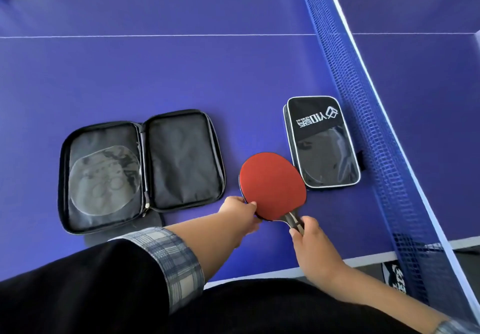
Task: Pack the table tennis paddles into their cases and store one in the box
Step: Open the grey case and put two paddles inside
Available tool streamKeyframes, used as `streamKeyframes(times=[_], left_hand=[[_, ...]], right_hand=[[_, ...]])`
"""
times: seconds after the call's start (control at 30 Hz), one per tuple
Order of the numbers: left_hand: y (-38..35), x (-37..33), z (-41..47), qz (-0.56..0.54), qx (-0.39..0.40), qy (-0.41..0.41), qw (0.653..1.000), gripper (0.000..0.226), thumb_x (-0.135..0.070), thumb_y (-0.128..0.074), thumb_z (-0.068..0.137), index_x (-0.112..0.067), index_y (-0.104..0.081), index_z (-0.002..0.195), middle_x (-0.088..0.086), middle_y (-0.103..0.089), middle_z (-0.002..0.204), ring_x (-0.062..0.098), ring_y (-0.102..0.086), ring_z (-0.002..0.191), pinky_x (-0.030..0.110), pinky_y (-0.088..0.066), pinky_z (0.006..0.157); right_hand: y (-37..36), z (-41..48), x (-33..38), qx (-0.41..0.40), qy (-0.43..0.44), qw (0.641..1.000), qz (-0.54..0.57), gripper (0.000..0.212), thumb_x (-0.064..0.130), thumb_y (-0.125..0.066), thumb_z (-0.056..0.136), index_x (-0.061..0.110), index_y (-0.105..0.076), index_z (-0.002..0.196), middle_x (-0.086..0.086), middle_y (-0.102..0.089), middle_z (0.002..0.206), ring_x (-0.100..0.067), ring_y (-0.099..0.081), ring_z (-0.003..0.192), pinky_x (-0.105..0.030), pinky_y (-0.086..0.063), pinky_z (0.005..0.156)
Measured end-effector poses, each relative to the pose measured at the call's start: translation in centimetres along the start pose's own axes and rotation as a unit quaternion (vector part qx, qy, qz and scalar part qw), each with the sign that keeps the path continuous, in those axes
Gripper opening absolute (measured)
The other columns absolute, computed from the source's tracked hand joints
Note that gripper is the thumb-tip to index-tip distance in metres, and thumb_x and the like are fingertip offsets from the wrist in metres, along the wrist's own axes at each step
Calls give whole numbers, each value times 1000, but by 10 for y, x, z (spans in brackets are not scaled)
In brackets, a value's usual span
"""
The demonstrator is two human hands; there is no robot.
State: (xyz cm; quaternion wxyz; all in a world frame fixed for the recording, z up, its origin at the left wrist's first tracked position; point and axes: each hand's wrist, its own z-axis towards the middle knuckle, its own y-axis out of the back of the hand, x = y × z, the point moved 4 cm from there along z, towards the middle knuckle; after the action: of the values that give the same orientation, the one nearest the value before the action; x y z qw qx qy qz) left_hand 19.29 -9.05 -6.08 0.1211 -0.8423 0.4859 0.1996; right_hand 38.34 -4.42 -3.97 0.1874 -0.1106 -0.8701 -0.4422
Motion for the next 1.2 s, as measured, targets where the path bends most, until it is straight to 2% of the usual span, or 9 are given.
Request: streamKeyframes(times=[0.13, 0.3, 0.53, 0.63, 0.73, 0.83, 0.93, 1.1, 1.2], left_hand=[[2, -13, 0, -19, -9, -21, 1000, 6, -28, -58, 98, -31, -53, 94, 2, -77, 80, 24, -77, 75, 39, -61, 83], [18, -29, -4, -11, -47, -79, 996, 17, -22, -61, 95, -20, -59, 112, 4, -73, 103, 13, -76, 77, 29, -62, 64], [59, -39, -16, -6, -83, -152, 985, 43, -15, -59, 80, -28, -54, 120, -2, -77, 90, 19, -75, 75, 46, -63, 74], [94, -50, -14, -10, -104, -168, 980, 55, -15, -55, 77, -29, -54, 129, -3, -76, 91, 17, -74, 69, 43, -64, 70], [133, -65, -8, 11, -148, -182, 972, 54, -14, -51, 75, -33, -59, 124, -9, -76, 86, 17, -74, 68, 43, -64, 67], [170, -75, 7, 22, -165, -190, 968, 42, -10, -46, 73, -34, -68, 101, -12, -74, 73, 17, -64, 56, 46, -61, 66], [202, -83, 29, 25, -174, -186, 967, 45, -9, -42, 68, -25, -69, 100, -9, -69, 64, 17, -59, 54, 35, -54, 56], [224, -90, 52, 105, -165, -152, 969, 52, -10, -45, 64, -14, -64, 112, 17, -70, 95, 33, -67, 81, 54, -59, 83], [222, -92, 46, 156, -181, -153, 959, 45, -14, -45, 63, -19, -65, 103, 10, -72, 88, 31, -66, 72, 42, -59, 66]], right_hand=[[7, 5, 12, 23, 13, 999, 43, 22, 30, -47, 101, 15, -47, 118, 2, -56, 97, -14, -52, 80, -32, -42, 66], [11, 12, 35, 30, 33, 997, 59, 13, 29, -47, 101, 17, -48, 108, 3, -52, 85, -13, -47, 69, -30, -38, 57], [-2, 17, 85, 59, 46, 994, 85, 13, 19, -44, 97, 21, -46, 110, -1, -53, 91, -15, -46, 64, -28, -36, 51], [-21, 14, 122, 76, 41, 989, 117, 20, 14, -44, 92, 21, -45, 111, -1, -52, 88, -16, -44, 63, -28, -37, 48], [-44, 17, 163, 89, 43, 986, 134, 22, 11, -45, 92, 18, -47, 113, -3, -50, 89, -17, -42, 63, -29, -36, 50], [-71, 28, 200, 97, 36, 985, 139, 31, 10, -44, 92, 15, -46, 122, -3, -49, 96, -14, -43, 64, -26, -33, 47], [-93, 42, 229, 101, 28, 983, 148, 32, 9, -44, 90, 15, -47, 121, -2, -48, 99, -16, -44, 69, -25, -32, 50], [-120, 55, 238, 116, -7, 983, 145, 36, 7, -49, 90, 11, -47, 125, -11, -55, 110, -23, -52, 77, -26, -39, 51], [-124, 55, 231, 110, -15, 987, 119, 36, 9, -55, 88, 14, -45, 122, -8, -58, 106, -17, -54, 67, -22, -38, 45]])
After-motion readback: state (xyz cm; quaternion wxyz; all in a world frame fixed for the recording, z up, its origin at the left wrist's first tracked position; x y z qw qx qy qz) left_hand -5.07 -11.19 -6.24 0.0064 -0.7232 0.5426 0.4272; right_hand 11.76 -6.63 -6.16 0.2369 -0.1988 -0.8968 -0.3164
